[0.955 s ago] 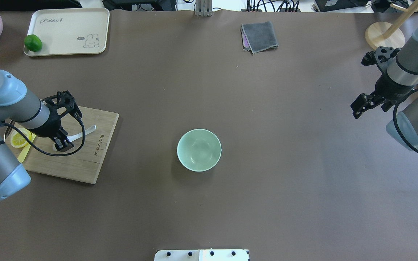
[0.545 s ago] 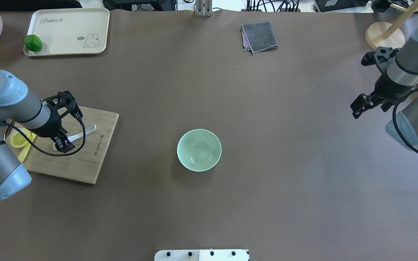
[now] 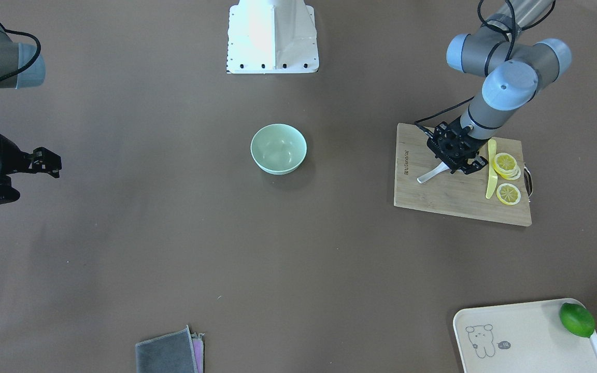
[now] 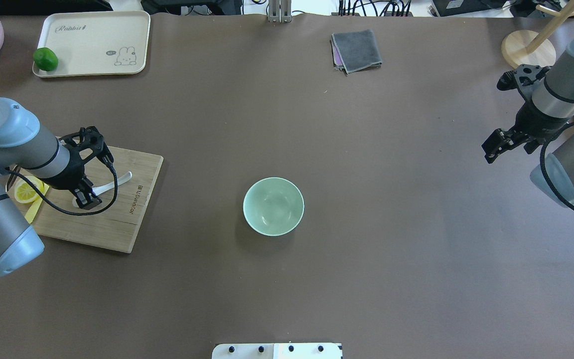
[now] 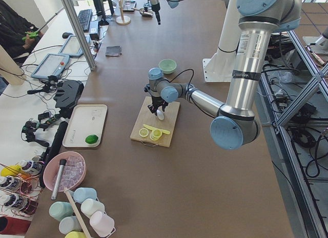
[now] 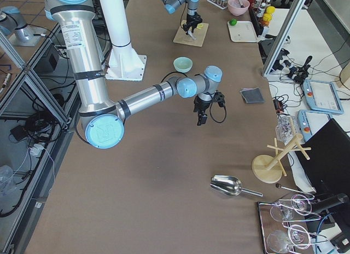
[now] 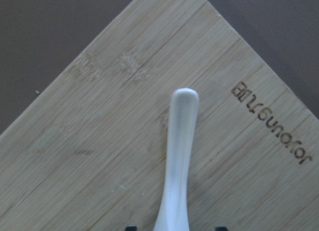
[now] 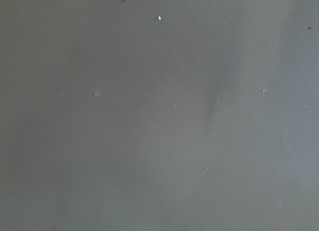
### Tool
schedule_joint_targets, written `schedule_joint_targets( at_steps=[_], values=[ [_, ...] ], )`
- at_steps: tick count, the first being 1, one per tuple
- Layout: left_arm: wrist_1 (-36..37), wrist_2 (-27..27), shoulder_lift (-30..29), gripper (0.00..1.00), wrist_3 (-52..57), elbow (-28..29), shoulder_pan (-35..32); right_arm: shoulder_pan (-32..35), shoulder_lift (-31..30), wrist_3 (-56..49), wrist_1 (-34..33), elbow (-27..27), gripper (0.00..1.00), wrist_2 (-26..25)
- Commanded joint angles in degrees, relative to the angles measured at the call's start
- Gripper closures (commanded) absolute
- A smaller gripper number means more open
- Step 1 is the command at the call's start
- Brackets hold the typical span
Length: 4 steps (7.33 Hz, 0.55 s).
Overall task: Place spoon in bowl
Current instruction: 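Grasp the white spoon handle with the left gripper while the right arm withdraws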
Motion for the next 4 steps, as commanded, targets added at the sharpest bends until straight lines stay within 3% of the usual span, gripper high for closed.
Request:
schedule_joint_targets(
  at_steps=[1,3,4],
  values=[
    [0.13,-0.04,-0.09,0.81,-0.29,-0.29,0.03,0.02,0.11,-0.01,-0.12,0.08,0.00,0.01],
    [6.94,-0.30,-0.79,0.99,-0.20,-4.84,-0.41,0.02,0.11,-0.01,-0.29,0.25,0.00,0.01],
    [11.43,-0.39,-2.62,1.00,-0.11,-6.78,-0.85,0.28,0.11,-0.01,-0.29,0.34,0.00,0.10]
  ],
)
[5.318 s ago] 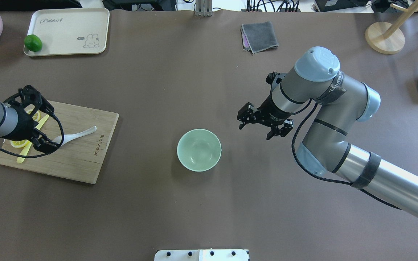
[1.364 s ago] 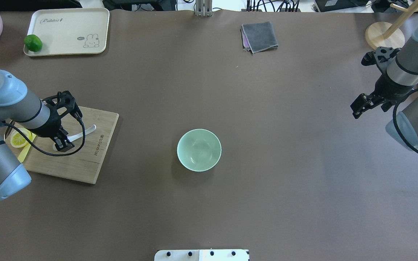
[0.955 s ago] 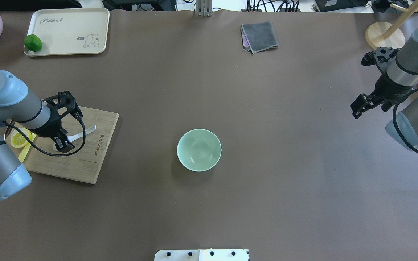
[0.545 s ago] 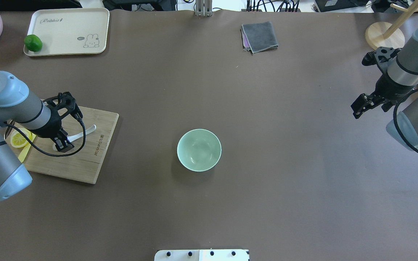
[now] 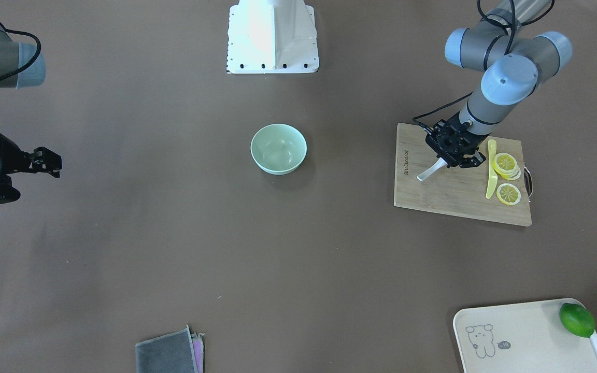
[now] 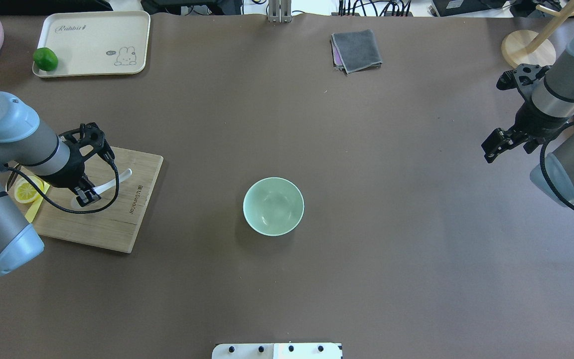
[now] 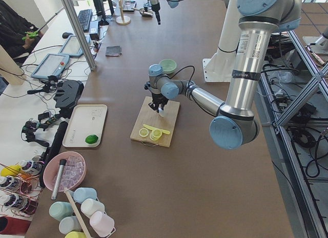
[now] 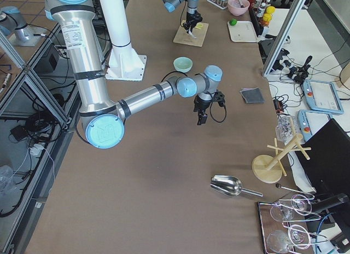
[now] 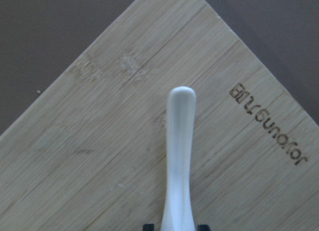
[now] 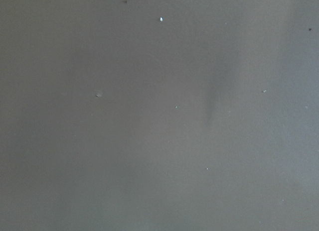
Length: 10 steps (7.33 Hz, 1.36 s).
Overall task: Place spoon in bowl
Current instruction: 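Grasp the white spoon handle with the left gripper while the right arm withdraws, then lift the spoon with the left gripper and carry it over the bowl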
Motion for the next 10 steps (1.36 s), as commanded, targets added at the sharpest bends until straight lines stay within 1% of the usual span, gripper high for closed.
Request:
schedule_joint_targets(
  at_steps=[1,2,3,4,5,6,7,8,9,10],
  values=[
    [10.44,-0.28,-4.31,1.00,-0.43,-4.76,-0.68,1.31,-0.26,-0.17,-0.24,0.30,0.00,0.50],
    [13.11,-1.58,-6.95,0.99,-1.57,-4.86,-0.77,2.80,-1.39,-1.66,-0.15,0.39,0.00,1.38],
    [12.44,-3.94,-7.67,0.98,-7.32,-4.34,-0.43,4.56,-2.53,-5.76,-0.33,0.47,0.00,1.65],
    [10.26,-4.23,-10.46,0.98,-13.64,-2.86,0.19,6.40,-4.20,-7.11,-0.33,0.56,0.00,1.91],
    [7.80,-6.84,-11.53,0.98,-20.06,-1.80,1.32,7.12,-7.17,-7.29,-0.15,1.87,0.00,2.09],
    [4.90,-12.70,-11.63,0.98,-27.43,-1.01,1.68,8.08,-9.47,-7.64,0.11,3.19,0.00,2.09],
    [-1.91,-15.19,-12.24,0.98,-35.25,1.09,1.69,8.79,-10.27,-7.91,-0.24,3.98,0.00,2.09],
    [-9.73,-15.48,-13.64,0.98,-42.90,4.24,3.08,9.23,-12.46,-7.91,-0.24,5.64,0.00,2.17],
    [-12.07,-15.39,-15.04,0.98,-46.10,5.23,5.79,9.50,-13.35,-7.91,-0.24,6.44,0.00,2.18],
    [-12.00,-15.39,-18.54,0.98,-50.23,6.98,6.08,9.76,-13.36,-8.00,-0.24,6.45,0.00,2.09]
  ],
)
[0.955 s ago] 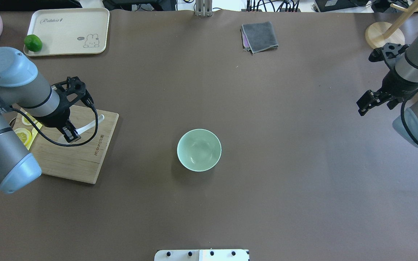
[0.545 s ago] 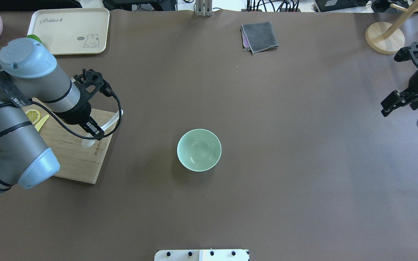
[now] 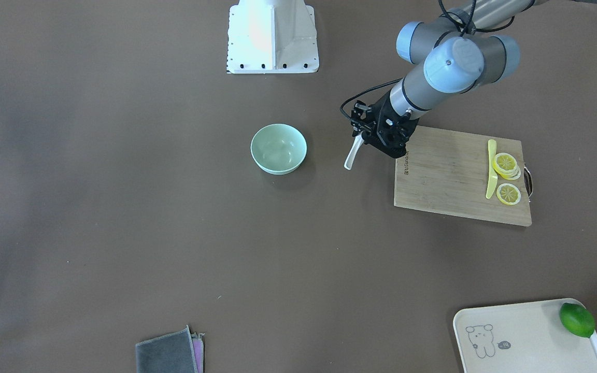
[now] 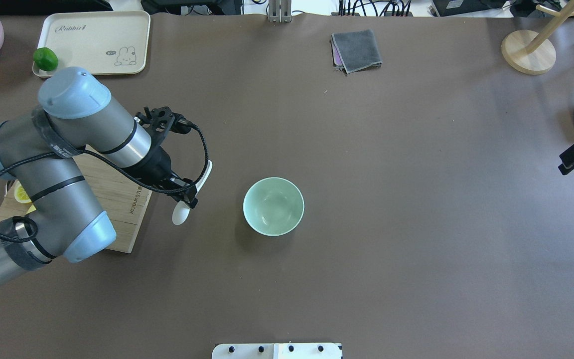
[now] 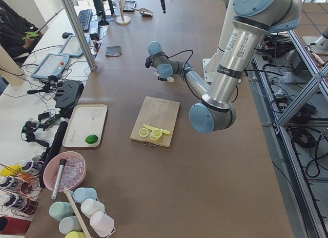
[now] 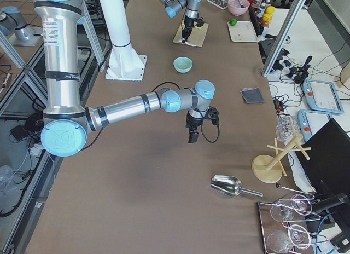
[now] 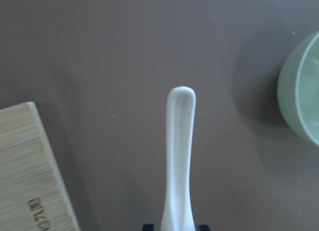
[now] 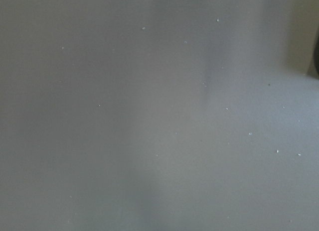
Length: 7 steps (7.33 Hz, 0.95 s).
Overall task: Place spoon in bowl
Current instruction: 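Lift the spoon with the left gripper and carry it over the bowl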
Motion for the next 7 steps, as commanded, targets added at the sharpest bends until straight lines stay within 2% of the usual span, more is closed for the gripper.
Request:
schedule_joint_targets(
  at_steps=[1,4,7],
  values=[
    [-2.34,-0.03,-6.89,0.98,-9.51,3.97,2.66,0.48,-0.65,-0.09,-0.01,0.44,0.00,-0.14],
    [-2.35,-0.03,-13.85,0.98,-13.84,8.81,2.93,1.09,-1.78,0.00,0.16,0.70,0.00,0.03],
    [-4.37,0.05,-16.41,0.93,-15.43,12.59,3.46,1.36,-1.79,0.00,0.16,0.62,0.00,0.38]
  ],
)
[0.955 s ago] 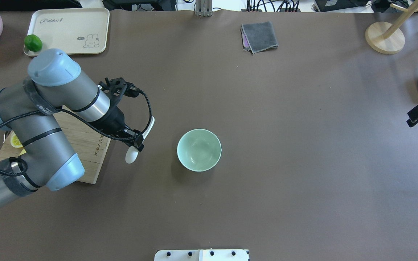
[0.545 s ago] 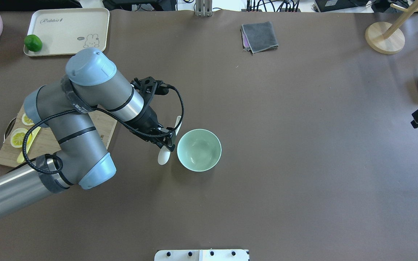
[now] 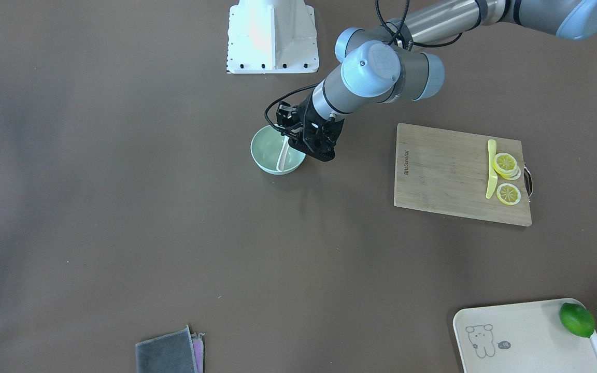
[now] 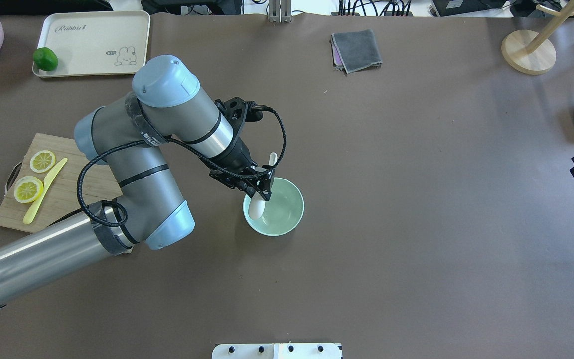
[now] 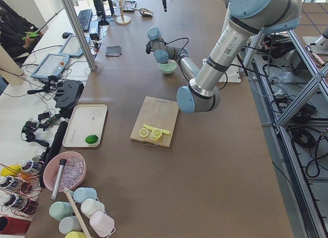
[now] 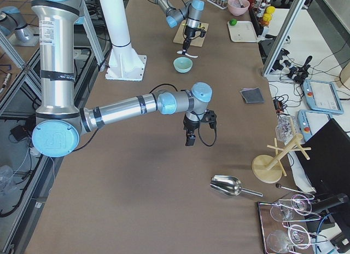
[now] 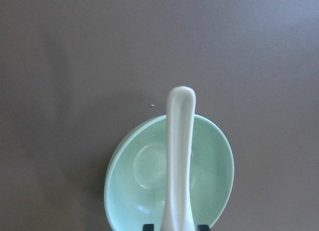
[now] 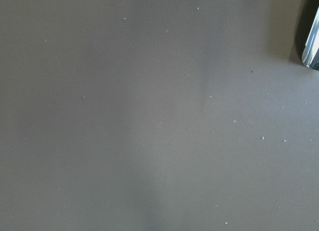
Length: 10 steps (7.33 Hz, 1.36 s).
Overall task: Place spoon in bowl
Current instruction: 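Lower the spoon into the bowl and open the left gripper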
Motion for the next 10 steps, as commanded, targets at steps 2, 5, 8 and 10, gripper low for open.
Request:
schedule_joint_targets(
  at_steps=[2,5,8,10],
  values=[
    [-2.07,0.07,-1.84,0.87,-0.61,3.70,0.57,0.07,-0.09,0.00,0.15,0.00,0.00,0.14],
    [-1.90,0.33,-1.49,0.03,-0.70,3.44,1.45,0.07,-0.09,0.00,0.24,0.09,0.00,0.14],
    [-1.73,0.33,-1.23,0.03,-0.79,2.83,1.81,-0.02,0.00,0.00,0.24,0.00,0.00,0.05],
    [-1.55,0.33,2.34,0.03,-0.44,-1.54,1.02,0.16,-0.87,-0.08,0.41,-0.09,0.00,0.14]
  ],
)
